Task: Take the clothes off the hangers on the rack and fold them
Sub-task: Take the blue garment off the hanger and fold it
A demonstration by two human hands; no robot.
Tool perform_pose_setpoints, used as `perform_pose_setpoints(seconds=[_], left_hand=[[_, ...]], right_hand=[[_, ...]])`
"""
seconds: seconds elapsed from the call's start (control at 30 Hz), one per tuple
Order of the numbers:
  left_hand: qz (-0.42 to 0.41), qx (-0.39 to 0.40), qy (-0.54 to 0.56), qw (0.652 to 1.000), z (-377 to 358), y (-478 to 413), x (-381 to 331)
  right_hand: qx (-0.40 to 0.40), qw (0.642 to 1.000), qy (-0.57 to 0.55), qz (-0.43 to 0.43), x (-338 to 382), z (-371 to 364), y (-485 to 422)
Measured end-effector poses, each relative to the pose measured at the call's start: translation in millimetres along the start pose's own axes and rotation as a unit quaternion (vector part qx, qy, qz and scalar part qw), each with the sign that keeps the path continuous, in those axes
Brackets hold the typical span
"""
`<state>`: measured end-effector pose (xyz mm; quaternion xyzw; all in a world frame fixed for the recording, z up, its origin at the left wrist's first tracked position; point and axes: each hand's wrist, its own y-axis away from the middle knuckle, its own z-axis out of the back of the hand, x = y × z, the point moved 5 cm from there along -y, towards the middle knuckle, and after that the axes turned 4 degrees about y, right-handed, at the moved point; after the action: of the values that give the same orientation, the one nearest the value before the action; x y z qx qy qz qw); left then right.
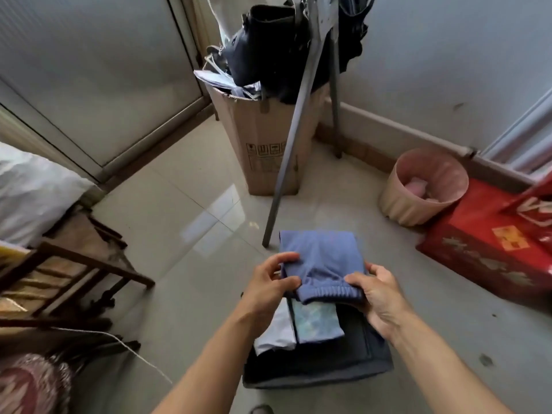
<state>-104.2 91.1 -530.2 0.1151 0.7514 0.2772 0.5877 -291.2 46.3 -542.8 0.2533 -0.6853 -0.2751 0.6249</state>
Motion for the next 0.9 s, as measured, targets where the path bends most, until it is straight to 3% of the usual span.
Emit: perform_pose_setpoints(seconds=[0.2, 0.37, 0.5, 0.7, 0.8, 0.9], left_hand=[[0.104, -0.06, -0.031, 0.992, 14.4, -48.6, 123.0], [0.167, -0.065, -0.064, 0.982, 19.9, -80.9, 215.2], [0.197, -0.081, -0.089, 0.973, 26.0, -111.1, 272.7], [0.174, -0.087, -0.127, 0.973, 37.3, -170.2, 321.2], [0.194, -0.031, -0.179, 0.964, 41.1, -189.7, 343.4], [0.246, 0.057, -0.267, 0.93, 42.3, -187.5, 364.9]], right_hand=[[-0.094, 0.994, 0.016, -0.049, -119.2, 28.9, -77.4], [-0.119, 0.983, 0.072, -0.119, -209.8, 53.4, -130.8], [-0.118, 0.976, 0.103, -0.153, -264.0, 63.1, -169.8], [-0.123, 0.979, 0.121, -0.112, -298.2, 62.8, -226.3], [-0.086, 0.97, 0.202, -0.107, -316.6, 58.5, -250.2], [-0.008, 0.938, 0.323, -0.124, -330.9, 46.4, -255.4]])
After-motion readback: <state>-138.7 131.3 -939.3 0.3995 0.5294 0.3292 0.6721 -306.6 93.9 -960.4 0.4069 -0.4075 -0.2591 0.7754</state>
